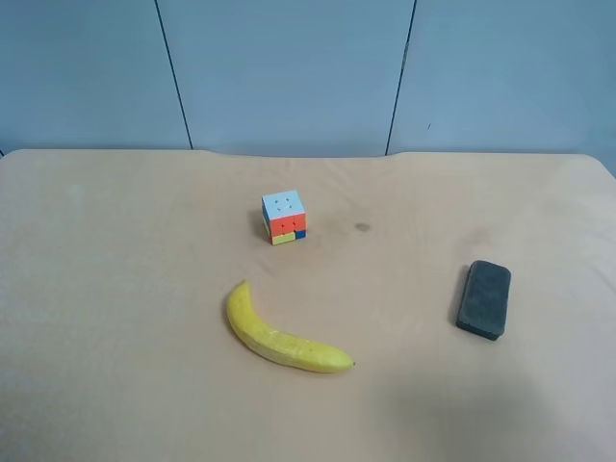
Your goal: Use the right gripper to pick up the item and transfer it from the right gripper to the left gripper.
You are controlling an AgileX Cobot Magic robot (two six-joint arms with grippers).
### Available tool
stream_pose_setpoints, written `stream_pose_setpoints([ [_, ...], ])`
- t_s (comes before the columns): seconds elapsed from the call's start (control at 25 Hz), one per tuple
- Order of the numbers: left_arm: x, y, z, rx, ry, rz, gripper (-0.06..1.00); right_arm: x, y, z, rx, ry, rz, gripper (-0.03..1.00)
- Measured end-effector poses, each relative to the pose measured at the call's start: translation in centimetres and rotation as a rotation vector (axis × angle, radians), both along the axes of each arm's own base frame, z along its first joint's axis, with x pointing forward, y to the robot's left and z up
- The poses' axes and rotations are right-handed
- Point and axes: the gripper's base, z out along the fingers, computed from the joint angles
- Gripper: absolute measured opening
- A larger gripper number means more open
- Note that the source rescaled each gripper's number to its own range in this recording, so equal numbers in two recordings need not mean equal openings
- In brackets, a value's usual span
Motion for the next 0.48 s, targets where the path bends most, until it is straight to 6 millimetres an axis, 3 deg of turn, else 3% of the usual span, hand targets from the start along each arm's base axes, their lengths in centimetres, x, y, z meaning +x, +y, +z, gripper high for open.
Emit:
stream_pose_setpoints([
  [0.48, 0.00, 0.00, 0.00, 0.000, 0.000, 0.000, 1.00, 0.00, 0.00, 0.00, 0.000, 0.000, 0.000, 1.00],
])
